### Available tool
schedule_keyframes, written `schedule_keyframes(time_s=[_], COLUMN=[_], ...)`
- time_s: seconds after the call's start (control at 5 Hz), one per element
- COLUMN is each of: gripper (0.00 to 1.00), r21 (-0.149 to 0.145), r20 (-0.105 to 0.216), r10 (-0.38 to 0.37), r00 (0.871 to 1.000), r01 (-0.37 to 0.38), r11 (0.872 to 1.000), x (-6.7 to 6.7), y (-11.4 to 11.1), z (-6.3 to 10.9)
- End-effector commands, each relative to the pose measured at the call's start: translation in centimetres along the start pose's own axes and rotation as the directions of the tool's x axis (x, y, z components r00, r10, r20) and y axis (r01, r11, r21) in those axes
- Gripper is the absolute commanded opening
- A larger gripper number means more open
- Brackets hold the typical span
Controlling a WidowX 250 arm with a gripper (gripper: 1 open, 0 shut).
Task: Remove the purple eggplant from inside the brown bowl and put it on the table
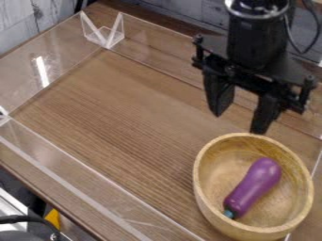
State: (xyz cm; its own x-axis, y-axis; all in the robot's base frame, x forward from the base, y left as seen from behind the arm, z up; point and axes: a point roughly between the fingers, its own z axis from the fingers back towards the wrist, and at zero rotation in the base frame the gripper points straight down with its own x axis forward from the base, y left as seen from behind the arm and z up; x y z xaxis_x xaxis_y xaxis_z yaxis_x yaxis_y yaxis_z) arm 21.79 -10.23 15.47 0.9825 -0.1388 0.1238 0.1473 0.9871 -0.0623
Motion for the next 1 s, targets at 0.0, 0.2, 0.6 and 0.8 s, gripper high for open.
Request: schedule_keyframes(time_s=[0.0, 0.2, 0.6, 0.8], gripper=[1.0, 1.0, 1.0, 1.0], r21=[-0.015, -0.021, -0.018, -0.014], r20=[0.029, 0.018, 0.003, -0.003], r10=[-0.019, -0.032, -0.029, -0.026], r00=[0.999, 0.999, 1.0, 1.0], r01=[0.02, 0.032, 0.029, 0.026], r11=[1.0, 0.999, 0.999, 1.0], x=[-0.8, -1.3, -1.4, -1.6], y=[-1.6, -2.8, -3.4, -3.6], z=[0.5, -0.4, -2.8, -3.9])
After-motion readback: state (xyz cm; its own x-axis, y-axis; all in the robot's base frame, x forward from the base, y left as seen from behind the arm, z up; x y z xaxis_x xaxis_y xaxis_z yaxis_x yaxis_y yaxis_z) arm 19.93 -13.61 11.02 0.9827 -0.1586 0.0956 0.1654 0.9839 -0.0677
